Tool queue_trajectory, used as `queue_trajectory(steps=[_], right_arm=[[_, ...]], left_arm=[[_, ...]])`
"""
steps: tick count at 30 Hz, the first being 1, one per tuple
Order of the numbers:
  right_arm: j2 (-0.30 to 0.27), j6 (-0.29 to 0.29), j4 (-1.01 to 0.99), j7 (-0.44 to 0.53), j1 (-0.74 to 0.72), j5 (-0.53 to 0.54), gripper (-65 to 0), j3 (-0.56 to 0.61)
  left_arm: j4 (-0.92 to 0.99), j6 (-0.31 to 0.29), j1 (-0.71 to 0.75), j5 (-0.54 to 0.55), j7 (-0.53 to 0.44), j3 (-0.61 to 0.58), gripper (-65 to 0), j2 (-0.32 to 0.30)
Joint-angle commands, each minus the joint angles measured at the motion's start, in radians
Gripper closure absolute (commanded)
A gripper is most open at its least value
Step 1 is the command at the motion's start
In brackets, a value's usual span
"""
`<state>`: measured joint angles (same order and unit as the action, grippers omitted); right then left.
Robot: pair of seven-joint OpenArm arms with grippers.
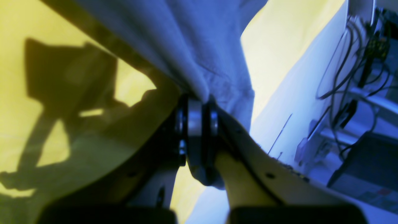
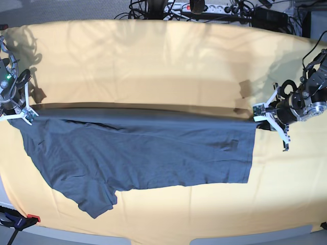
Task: Fold the T-shirt properly
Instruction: 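Lower the folded edge onto the shirt and open both grippers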
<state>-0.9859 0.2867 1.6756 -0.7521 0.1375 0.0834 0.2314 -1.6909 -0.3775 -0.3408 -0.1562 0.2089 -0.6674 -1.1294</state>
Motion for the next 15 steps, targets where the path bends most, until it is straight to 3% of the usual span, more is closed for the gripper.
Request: queue_trajectory(steps=[1,3,7,13,15], right_arm=[[-0.043,-0.023,0.008,-0.031,-0.011,-0.017,0.0,-0.014],[-0.047,0.000,0.008,-0.031,-0.011,0.046,0.0,-0.014],[-0.047,0.103,0.009,-0.058,-0.011,0.169,0.0,-0.014],[-0.048,0.188,0.026,-0.203,-0.010,0.306,0.0,-0.014],[-0.061,0.220,0.042,-0.229,-0.006,0.380,0.0,-0.014]], left_arm=[[-0.008,0.016,-0.023,-0.018,0.035,0.015,0.0,-0.043],[-0.021,0.016,-0.022,-0.018,0.034,0.015,0.0,-0.048],[-0.062,0.012,-0.022,0.013,0.037,0.015,0.0,-0.051],[-0.168,-0.130,-0.022,0.132,0.086,0.015,0.0,-0.120],[-0.201,-0.140,-0.022,0.150,0.083,0.015,0.0,-0.160]])
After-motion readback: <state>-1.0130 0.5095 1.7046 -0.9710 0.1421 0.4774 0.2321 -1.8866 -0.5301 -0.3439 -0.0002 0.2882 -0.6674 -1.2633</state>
